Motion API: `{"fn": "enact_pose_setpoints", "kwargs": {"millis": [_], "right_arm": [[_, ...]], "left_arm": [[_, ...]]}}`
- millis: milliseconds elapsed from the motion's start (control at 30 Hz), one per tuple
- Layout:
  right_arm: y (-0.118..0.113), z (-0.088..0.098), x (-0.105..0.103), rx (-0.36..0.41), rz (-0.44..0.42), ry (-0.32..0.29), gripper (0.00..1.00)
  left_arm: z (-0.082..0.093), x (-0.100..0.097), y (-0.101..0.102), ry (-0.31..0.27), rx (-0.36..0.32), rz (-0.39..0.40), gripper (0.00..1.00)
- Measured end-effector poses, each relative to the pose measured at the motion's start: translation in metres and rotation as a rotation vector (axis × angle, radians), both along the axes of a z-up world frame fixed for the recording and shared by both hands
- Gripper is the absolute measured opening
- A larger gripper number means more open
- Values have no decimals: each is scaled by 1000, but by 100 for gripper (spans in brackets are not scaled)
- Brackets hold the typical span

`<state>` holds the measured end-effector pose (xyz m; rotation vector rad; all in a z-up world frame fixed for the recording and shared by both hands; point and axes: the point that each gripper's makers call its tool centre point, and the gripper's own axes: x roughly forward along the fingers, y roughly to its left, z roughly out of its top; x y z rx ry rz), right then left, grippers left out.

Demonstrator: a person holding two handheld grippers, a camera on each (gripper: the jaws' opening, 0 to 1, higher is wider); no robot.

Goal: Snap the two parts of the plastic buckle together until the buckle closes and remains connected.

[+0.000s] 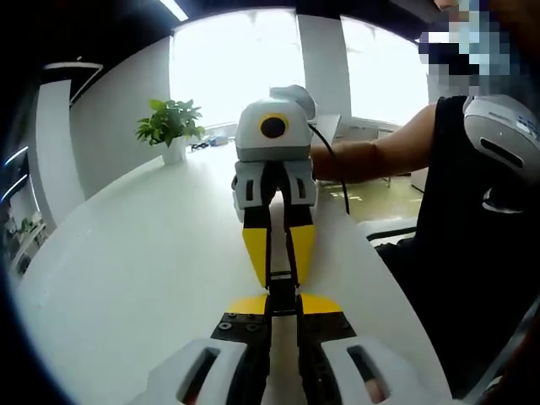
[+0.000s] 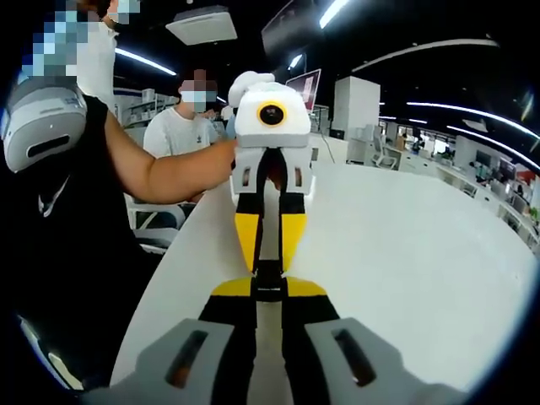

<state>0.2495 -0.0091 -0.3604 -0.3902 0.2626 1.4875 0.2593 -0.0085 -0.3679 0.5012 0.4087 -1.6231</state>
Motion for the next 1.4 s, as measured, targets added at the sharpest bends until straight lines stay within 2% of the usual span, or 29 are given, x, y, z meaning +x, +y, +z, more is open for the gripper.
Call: {"fn": "enact_pose_setpoints", "kwargs": {"millis": [1033,1400], "right_arm": [[-1,0,2,-5,3,-4,8],[0,-8,0,-22,9,1,9]], "left_arm": [[1,0,-6,2,3,6,8],[-7,-2,-6,12,13,5,8]]}}
